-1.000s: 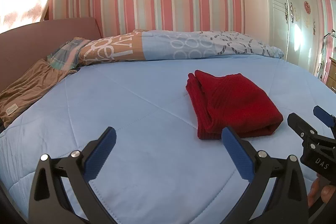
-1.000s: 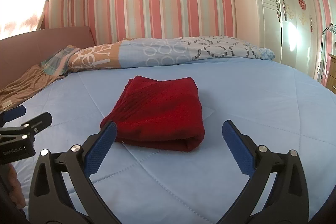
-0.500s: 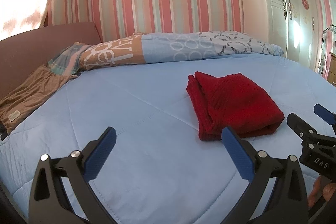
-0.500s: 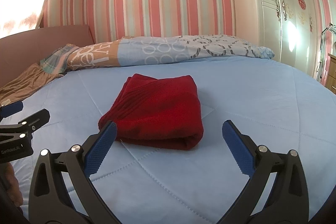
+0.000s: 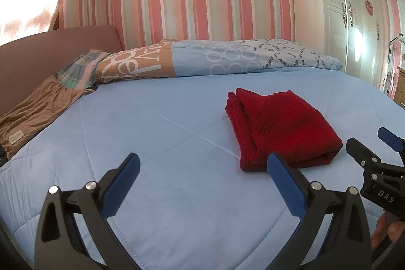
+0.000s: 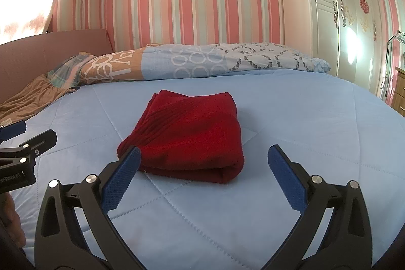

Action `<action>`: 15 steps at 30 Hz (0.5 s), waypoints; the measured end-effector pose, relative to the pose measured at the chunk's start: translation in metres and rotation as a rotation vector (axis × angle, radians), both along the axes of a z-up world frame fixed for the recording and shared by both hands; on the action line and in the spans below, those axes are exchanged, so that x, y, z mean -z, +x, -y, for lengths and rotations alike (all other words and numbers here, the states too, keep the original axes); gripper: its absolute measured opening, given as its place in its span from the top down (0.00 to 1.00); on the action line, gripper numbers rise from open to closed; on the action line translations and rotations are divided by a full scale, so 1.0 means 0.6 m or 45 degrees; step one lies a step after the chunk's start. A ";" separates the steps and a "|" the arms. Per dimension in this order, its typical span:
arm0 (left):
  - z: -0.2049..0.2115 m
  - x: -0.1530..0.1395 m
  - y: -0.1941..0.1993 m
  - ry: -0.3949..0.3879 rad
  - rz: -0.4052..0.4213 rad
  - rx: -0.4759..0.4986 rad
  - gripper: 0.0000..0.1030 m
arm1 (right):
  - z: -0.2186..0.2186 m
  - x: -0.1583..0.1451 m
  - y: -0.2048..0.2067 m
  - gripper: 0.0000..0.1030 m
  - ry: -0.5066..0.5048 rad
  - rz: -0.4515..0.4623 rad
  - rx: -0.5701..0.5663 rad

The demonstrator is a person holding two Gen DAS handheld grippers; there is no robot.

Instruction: Fold small clothes

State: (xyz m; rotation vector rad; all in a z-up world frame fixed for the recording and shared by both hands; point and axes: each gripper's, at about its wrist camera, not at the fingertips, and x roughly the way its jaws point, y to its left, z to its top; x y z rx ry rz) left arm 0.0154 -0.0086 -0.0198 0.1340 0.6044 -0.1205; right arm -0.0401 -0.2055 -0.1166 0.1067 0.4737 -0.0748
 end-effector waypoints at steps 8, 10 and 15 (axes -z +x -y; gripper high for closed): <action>-0.002 -0.001 -0.001 -0.004 0.000 -0.006 0.02 | 0.000 -0.001 0.000 0.03 0.000 0.000 -0.001; -0.002 -0.001 -0.001 -0.008 -0.005 -0.007 0.02 | 0.001 -0.001 0.000 0.03 0.000 0.000 -0.001; 0.000 -0.001 0.000 -0.010 -0.009 -0.005 0.02 | 0.003 -0.003 0.002 0.03 0.000 -0.004 0.000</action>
